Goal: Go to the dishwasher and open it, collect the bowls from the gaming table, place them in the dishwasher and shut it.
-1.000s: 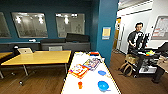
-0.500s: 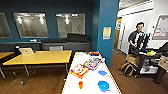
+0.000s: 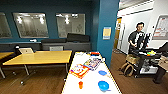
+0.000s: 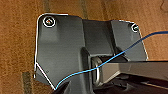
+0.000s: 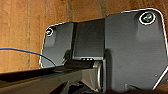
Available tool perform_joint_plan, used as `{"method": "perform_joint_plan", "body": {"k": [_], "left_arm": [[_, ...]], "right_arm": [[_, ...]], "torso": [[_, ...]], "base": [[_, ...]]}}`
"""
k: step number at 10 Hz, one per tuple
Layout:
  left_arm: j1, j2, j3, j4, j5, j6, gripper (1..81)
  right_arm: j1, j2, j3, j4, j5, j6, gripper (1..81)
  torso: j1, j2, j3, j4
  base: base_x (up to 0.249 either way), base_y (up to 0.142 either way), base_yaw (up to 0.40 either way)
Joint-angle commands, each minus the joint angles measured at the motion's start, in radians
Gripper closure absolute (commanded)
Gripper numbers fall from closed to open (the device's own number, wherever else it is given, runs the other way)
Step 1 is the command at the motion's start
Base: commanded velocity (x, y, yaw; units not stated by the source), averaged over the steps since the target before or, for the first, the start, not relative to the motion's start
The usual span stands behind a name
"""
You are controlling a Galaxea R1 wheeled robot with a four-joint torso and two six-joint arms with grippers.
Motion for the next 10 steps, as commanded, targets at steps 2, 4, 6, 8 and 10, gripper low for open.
{"method": "perform_joint_plan", "body": {"k": [2,4,6,8,10], "left_arm": [[-0.051,-0.005,0.005,-0.002,0.051,0.002,1.0],[-0.051,-0.005,0.005,-0.002,0.051,0.004,1.0],[-0.051,-0.005,0.005,-0.002,0.049,0.004,1.0],[-0.051,-0.005,0.005,-0.002,0.049,0.004,1.0],[-0.051,-0.007,0.006,-0.004,0.049,0.002,1.0]], "right_arm": [[0.055,0.010,-0.001,-0.004,-0.038,0.001,1.0],[0.052,0.010,-0.001,-0.006,-0.038,0.001,1.0],[0.049,0.008,-0.001,-0.004,-0.035,0.001,1.0],[0.048,0.007,-0.001,0.004,-0.035,0.001,1.0],[0.049,0.003,0.004,0.004,-0.034,0.001,1.0]], "torso": [[0.001,0.000,0.000,0.000],[0.001,-0.001,0.000,0.000],[0.001,-0.001,0.000,0.000],[0.001,-0.001,0.000,0.000],[0.002,0.000,0.000,0.000]], "base": [[0.092,0.000,0.000],[0.113,0.000,0.000],[0.116,0.000,0.000],[0.117,0.000,0.000],[0.000,0.000,0.000]]}}
